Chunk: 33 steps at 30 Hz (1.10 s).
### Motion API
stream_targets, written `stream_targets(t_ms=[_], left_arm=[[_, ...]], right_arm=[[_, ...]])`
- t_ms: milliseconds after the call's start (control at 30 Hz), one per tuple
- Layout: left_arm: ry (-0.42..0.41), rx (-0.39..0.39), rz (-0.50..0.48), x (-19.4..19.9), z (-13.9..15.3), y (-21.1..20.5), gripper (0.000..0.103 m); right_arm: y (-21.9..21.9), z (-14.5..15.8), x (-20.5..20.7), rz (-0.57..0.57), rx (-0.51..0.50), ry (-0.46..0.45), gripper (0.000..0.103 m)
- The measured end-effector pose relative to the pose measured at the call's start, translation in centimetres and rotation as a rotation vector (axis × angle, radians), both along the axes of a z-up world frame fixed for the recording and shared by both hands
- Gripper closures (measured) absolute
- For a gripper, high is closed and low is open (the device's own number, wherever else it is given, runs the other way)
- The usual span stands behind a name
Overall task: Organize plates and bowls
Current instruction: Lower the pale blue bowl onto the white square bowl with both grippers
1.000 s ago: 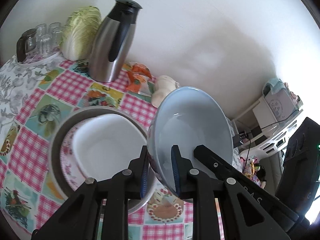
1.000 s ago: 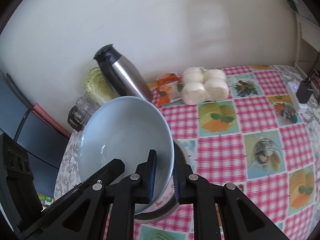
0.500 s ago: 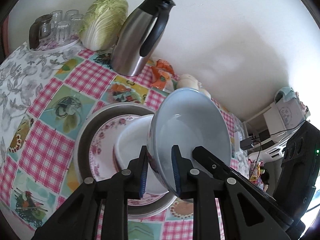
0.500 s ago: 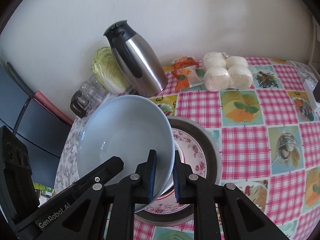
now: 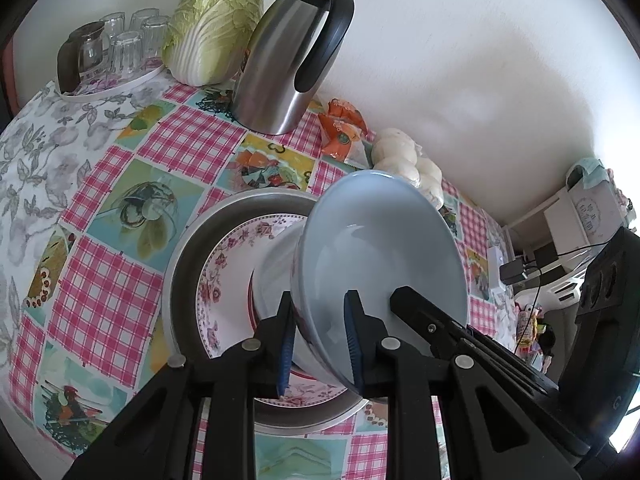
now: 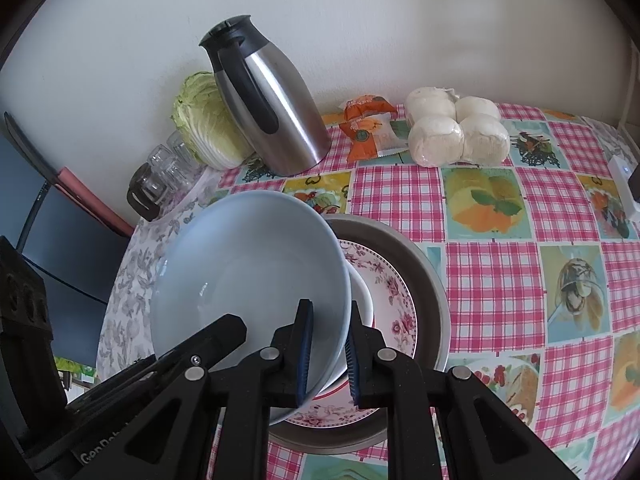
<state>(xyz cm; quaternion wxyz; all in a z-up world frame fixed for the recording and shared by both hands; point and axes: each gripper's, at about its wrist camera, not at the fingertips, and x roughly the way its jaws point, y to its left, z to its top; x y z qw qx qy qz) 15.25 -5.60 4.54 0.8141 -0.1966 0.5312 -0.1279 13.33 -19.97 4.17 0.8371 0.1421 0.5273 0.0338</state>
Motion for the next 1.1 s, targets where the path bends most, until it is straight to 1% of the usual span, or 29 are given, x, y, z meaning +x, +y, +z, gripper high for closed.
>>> stream_targets(t_ms=[300,367,500,633,700,900,967,1100], left_arm=[[0.022,0.024,-0.007,0.2,-0.6,-0.1,0.076],[0.023,0.023,-0.006,0.2,-0.7,-0.1,0.073],[0.023,0.024,-0.011,0.2,-0.6,-0.1,0.070],[0.019,0.011,-0.009,0.2,-0.5,0.0,0.066],[0.014,0.008,-0.011,0.2,-0.4,0.0,0.063],[0.000,0.017,-0.004,0.0,0.0,0.1,0.059],[-0.016,0.025,0.005,-0.1,0.4,0.4,0.056],[-0.051,0.019,0.007,-0.2,1.2,0.7,0.056]], right_arm=[[-0.2,-0.5,0.1,-0.001,-0.010,0.014,0.087],[-0.3,-0.5,0.0,-0.003,-0.006,0.013,0.087],[-0.4,-0.5,0.0,-0.004,-0.002,0.010,0.087],[-0.5,-0.5,0.0,-0.011,0.003,0.007,0.086],[-0.6,-0.5,0.0,-0.013,0.001,0.001,0.086],[-0.5,-0.6,0.1,-0.022,-0.011,-0.007,0.091],[-0.6,-0.7,0.2,-0.026,-0.013,-0.010,0.091],[-1.1,-0.5,0.1,-0.036,-0.003,-0.021,0.093]])
